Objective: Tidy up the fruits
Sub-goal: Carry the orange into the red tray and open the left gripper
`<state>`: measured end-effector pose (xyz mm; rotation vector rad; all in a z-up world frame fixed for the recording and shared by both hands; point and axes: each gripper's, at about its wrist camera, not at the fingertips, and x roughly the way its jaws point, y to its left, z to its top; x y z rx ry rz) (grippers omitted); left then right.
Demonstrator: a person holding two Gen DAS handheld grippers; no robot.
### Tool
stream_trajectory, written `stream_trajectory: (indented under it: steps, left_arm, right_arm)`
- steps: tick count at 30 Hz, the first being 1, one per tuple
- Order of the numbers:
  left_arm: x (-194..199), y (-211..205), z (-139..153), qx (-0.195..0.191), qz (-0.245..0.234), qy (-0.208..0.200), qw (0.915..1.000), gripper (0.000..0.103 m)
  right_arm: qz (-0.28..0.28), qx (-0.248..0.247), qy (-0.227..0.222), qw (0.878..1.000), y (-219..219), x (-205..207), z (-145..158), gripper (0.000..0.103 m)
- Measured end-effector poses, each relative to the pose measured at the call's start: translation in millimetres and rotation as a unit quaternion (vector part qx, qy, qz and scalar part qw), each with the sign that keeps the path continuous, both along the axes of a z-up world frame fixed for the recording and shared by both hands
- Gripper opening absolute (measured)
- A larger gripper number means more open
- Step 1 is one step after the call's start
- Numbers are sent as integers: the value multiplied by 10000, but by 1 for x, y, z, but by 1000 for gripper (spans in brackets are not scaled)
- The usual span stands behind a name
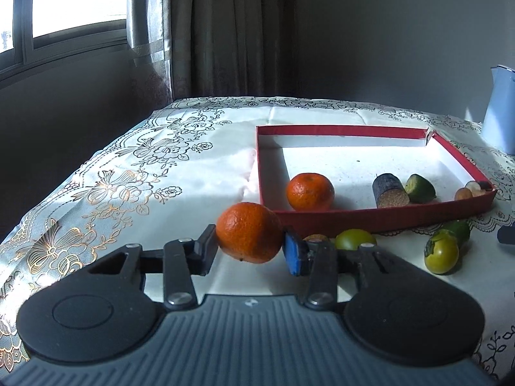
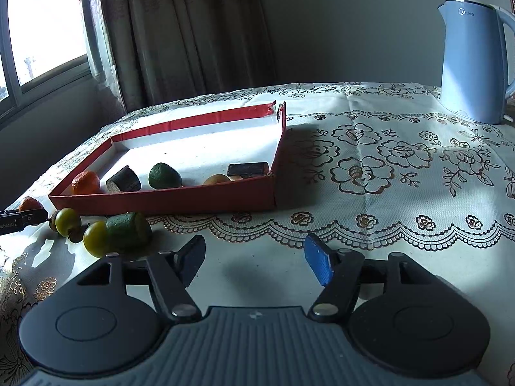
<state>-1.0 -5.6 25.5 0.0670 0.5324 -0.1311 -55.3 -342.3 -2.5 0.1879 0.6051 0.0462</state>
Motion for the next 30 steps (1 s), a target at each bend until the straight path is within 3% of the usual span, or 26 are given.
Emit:
stream_trajectory:
  steps: [10, 21, 30]
  left_arm:
    - [19, -52, 23, 61, -445, -226, 9987, 39]
    - [59, -87, 16, 15, -543, -9, 9985, 39]
    - [59, -92, 6, 139, -545, 22, 9984, 40]
  right_arm:
    - [1, 4, 0, 10000, -1, 0, 0, 68]
    - [52, 150, -19, 9999, -4, 0, -1, 71]
    - [89, 219, -19, 9997, -5, 1, 0, 74]
